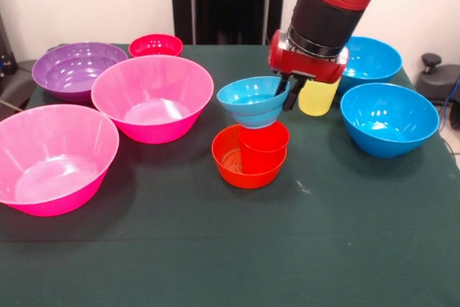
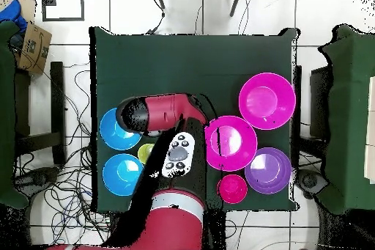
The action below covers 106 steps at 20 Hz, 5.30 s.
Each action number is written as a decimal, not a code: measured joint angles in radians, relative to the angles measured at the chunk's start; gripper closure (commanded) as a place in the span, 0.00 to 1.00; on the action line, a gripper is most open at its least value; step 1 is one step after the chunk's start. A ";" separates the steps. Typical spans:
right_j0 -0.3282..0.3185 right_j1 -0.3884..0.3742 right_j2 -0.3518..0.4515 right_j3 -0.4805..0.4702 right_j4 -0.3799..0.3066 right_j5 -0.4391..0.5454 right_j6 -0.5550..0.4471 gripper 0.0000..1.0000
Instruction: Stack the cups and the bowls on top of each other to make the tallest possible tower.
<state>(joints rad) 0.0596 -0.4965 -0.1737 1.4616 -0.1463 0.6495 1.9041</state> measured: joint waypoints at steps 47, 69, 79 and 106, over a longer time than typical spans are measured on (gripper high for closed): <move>0.042 -0.073 -0.066 -0.078 0.066 0.211 0.042 1.00; 0.057 -0.055 -0.067 -0.078 0.078 0.068 0.042 1.00; 0.070 -0.001 -0.082 -0.078 0.077 0.047 0.042 1.00; 0.098 0.078 -0.143 -0.079 0.079 0.046 0.042 1.00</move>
<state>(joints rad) 0.1580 -0.4187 -0.3169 1.3830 -0.0672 0.6956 1.9460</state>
